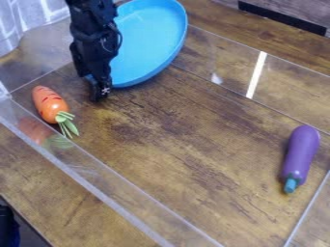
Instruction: Move the carrot to the left side
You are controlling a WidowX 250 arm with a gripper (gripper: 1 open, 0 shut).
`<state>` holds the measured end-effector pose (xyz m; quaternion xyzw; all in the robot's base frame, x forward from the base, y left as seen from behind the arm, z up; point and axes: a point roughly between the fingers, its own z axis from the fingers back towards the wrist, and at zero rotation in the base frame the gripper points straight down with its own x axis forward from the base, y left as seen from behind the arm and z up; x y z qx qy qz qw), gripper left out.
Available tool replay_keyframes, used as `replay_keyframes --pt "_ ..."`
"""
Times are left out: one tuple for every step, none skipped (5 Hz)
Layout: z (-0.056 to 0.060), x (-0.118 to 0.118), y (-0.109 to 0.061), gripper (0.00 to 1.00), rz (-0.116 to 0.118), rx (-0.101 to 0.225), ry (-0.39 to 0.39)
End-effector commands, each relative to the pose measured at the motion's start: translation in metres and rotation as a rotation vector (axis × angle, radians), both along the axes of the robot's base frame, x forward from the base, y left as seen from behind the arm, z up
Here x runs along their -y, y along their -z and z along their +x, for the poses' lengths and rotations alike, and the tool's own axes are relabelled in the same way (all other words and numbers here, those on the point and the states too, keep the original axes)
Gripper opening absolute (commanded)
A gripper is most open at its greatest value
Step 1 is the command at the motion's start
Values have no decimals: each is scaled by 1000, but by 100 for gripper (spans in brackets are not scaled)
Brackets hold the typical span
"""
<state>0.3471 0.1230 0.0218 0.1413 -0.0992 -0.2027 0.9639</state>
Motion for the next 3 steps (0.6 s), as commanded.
replay_keyframes --pt "-10 8 20 100 -37 -31 -57" --pt "-21 11 22 100 -55 -26 -85" --pt "-32 13 20 100 -72 -22 -112"
